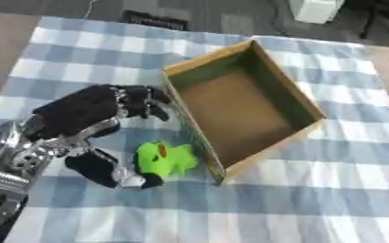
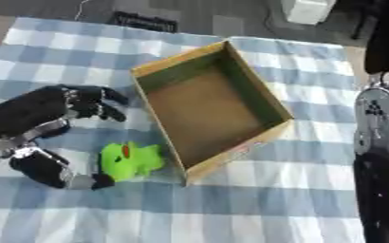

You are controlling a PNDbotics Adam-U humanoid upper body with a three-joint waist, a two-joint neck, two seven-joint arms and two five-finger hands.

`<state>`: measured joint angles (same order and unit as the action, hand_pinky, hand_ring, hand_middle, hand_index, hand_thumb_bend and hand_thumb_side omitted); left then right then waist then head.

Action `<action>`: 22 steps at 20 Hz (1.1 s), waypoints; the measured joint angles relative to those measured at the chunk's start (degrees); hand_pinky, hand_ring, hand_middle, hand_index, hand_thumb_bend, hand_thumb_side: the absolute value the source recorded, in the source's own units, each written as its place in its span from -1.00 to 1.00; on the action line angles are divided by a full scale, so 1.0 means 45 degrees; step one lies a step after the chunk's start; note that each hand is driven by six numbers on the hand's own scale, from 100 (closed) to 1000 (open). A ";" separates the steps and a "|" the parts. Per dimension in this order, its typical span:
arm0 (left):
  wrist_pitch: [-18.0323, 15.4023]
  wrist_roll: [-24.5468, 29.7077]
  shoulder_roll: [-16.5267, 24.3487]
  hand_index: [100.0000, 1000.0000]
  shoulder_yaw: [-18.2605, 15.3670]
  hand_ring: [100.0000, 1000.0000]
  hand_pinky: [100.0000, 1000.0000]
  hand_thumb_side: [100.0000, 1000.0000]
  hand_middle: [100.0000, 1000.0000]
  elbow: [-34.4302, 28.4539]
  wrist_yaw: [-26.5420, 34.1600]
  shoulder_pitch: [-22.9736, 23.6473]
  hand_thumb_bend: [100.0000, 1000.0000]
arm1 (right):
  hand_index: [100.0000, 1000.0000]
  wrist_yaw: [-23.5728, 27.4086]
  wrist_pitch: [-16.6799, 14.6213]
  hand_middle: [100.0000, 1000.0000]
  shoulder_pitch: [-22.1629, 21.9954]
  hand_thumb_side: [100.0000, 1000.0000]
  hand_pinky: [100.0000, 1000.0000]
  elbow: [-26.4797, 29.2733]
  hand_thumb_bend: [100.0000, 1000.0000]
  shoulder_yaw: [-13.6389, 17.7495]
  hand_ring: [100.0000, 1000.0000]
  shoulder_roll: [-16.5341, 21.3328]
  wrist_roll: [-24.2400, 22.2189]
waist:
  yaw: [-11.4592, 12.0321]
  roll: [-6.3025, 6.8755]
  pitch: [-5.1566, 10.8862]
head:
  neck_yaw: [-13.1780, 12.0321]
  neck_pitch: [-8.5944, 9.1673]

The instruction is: Pick up objects on the table and place them in the box.

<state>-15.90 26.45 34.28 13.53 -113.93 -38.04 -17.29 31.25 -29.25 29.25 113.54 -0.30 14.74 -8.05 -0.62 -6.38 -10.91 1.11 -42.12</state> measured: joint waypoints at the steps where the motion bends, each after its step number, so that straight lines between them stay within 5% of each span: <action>1: 0.0011 0.0164 0.0000 0.56 0.0000 0.20 -0.14 0.09 0.63 0.0000 -0.0008 0.0002 -0.01 | 0.14 0.0000 0.0000 -0.10 0.0000 0.43 0.00 0.0000 -1.00 0.0000 -0.07 0.0000 0.0000 | 0.0000 0.0000 -0.0003 | 0.0055 0.0029; 7: 0.0036 0.0635 -0.0103 0.53 0.0000 0.15 -0.22 -0.02 0.61 0.0000 -0.0061 0.0003 -0.08 | 0.14 0.0000 0.0000 -0.10 0.0001 0.43 0.00 0.0000 -1.00 0.0000 -0.07 0.0000 -0.0001 | -0.0001 0.0000 -0.0024 | 0.0097 0.0032; 19: -0.0215 -0.0266 -0.0109 0.49 0.0128 0.03 -0.32 -0.12 0.55 0.0000 0.0287 0.0080 -0.20 | 0.14 0.0005 -0.0001 -0.10 0.0002 0.43 0.00 0.0000 -1.00 -0.0002 -0.07 0.0000 -0.0003 | -0.0001 -0.0001 -0.0024 | 0.0097 0.0032; 20: -0.0238 -0.0335 -0.0110 0.49 0.0158 0.03 -0.32 -0.10 0.56 0.0000 0.0303 0.0101 -0.40 | 0.14 0.0005 -0.0001 -0.10 0.0002 0.44 0.00 0.0000 -1.00 -0.0003 -0.07 0.0000 -0.0003 | -0.0002 -0.0001 -0.0025 | 0.0097 0.0032; 22: -0.0298 -0.0421 -0.0124 0.49 0.0197 0.04 -0.32 -0.12 0.56 0.0000 0.0338 0.0103 -0.18 | 0.14 0.0005 0.0000 -0.10 0.0002 0.42 0.00 0.0000 -1.00 -0.0004 -0.07 0.0000 -0.0005 | -0.0004 -0.0001 -0.0025 | 0.0097 0.0032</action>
<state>-17.24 24.56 33.73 14.41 -113.93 -36.52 -16.83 31.27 -29.25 29.26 113.54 -0.32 14.74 -8.07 -0.64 -6.39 -11.02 1.55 -41.98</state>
